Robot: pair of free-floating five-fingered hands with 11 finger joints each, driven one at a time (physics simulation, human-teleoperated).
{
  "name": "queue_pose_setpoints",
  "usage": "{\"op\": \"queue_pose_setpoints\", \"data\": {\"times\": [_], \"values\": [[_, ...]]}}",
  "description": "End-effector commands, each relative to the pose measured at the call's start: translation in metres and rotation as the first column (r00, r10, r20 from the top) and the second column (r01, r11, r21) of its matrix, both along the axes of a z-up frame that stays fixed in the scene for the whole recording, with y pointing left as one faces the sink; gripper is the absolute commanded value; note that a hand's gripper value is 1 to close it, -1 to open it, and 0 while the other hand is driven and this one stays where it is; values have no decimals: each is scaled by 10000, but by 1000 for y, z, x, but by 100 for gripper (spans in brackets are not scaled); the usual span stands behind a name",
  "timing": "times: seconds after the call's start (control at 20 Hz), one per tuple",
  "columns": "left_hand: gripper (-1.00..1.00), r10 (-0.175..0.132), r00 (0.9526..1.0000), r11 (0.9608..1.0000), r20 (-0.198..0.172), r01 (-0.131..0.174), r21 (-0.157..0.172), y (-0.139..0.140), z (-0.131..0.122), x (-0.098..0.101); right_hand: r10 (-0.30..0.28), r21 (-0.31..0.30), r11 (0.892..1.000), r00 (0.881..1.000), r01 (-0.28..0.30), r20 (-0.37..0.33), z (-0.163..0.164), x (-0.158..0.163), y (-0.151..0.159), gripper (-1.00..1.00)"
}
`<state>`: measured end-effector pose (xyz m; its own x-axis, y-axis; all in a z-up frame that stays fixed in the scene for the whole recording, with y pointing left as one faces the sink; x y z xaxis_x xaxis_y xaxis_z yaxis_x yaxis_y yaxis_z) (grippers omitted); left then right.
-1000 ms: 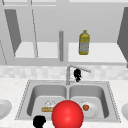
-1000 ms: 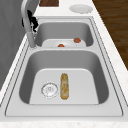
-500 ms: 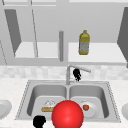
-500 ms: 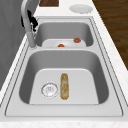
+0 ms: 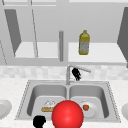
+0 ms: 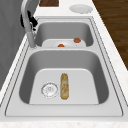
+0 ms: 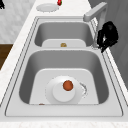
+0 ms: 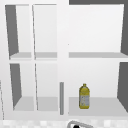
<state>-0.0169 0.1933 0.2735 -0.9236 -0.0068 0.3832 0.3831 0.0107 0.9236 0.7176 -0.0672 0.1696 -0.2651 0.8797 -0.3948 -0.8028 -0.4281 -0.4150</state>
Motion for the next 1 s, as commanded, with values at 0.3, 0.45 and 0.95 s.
{"op": "queue_pose_setpoints", "data": {"times": [0.3,0.45,0.95], "values": [[0,0,10000,10000,0,0,0,0,0,0,-557,-358,9978,9983,551,-154,5,5,25,100],[0,0,10000,10000,0,0,0,0,0,0,-650,-669,9957,9978,641,-110,7,6,29,100],[0,0,10000,10000,0,0,0,0,0,0,-1307,-1652,9768,9904,1364,449,9,-3,35,100]]}}
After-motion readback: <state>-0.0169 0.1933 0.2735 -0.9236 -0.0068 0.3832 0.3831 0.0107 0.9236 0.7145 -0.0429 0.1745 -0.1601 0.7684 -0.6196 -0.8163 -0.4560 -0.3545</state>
